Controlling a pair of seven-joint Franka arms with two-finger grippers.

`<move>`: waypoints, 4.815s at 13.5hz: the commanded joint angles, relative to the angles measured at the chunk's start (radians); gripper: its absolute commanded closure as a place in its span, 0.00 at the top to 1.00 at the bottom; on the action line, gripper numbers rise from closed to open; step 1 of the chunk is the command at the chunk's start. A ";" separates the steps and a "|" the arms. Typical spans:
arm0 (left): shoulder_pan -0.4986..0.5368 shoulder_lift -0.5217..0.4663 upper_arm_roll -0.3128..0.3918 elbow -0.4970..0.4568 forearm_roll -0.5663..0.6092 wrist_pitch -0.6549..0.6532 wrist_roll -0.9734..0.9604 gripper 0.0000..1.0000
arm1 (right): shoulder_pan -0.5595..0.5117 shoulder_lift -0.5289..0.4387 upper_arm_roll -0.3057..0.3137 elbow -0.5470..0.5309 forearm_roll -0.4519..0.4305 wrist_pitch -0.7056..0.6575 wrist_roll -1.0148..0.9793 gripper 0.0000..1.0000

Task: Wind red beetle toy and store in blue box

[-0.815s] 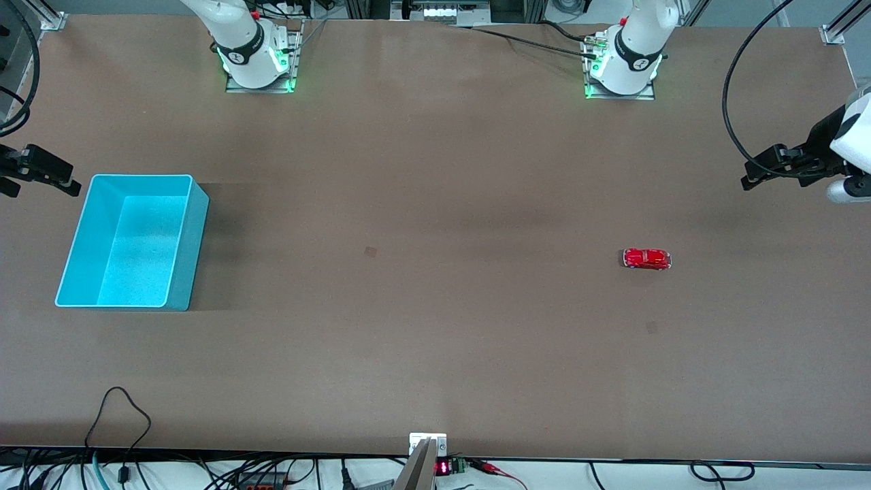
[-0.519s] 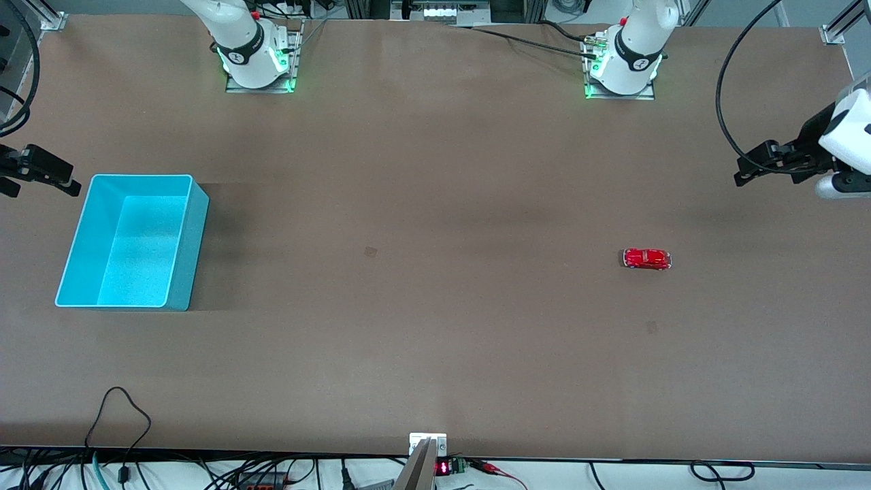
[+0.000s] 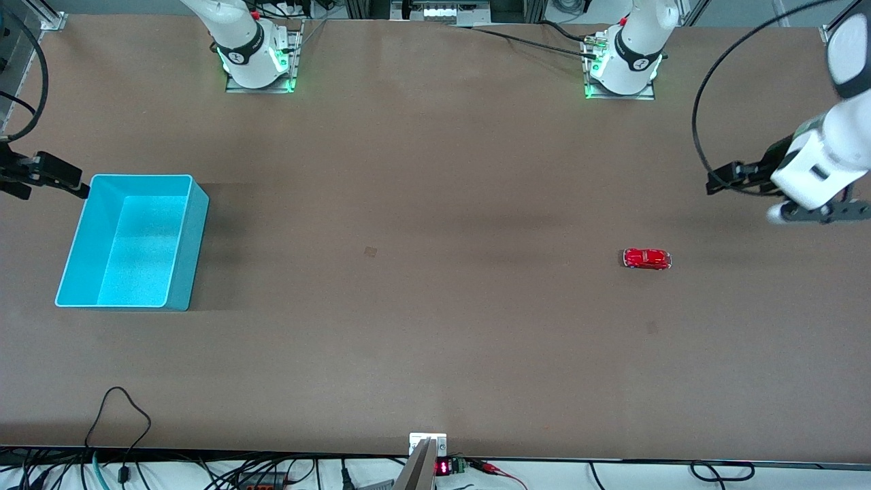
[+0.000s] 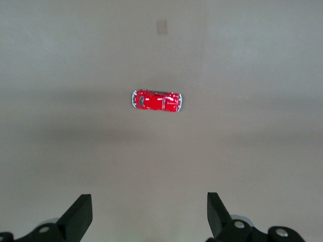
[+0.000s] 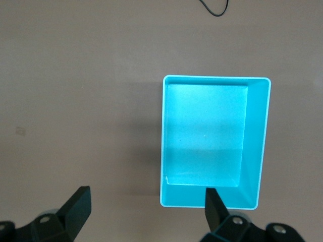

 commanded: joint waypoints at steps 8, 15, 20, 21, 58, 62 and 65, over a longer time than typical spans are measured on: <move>-0.002 0.185 -0.001 -0.122 0.030 0.220 0.495 1.00 | -0.023 0.075 0.001 0.009 0.020 -0.017 -0.014 1.00; 0.001 0.201 -0.006 -0.268 0.082 0.539 1.201 1.00 | -0.023 0.076 0.001 0.010 0.020 -0.017 -0.014 1.00; 0.007 0.198 -0.007 -0.423 0.082 0.790 1.470 1.00 | -0.022 0.124 0.001 0.003 0.017 -0.046 -0.009 1.00; 0.008 0.198 -0.007 -0.442 0.082 0.824 1.501 1.00 | -0.020 0.141 0.001 0.004 0.017 -0.072 -0.006 1.00; 0.033 0.311 -0.010 -0.514 0.082 1.022 1.631 0.37 | 0.014 0.132 0.004 -0.093 0.003 0.064 -0.012 1.00; 0.091 0.371 -0.012 -0.479 0.081 1.021 1.717 0.37 | 0.015 0.132 0.004 -0.091 0.003 0.062 -0.014 1.00; 0.123 0.376 -0.009 -0.474 0.079 1.016 1.769 0.36 | 0.018 0.132 0.004 -0.091 0.003 0.062 -0.012 1.00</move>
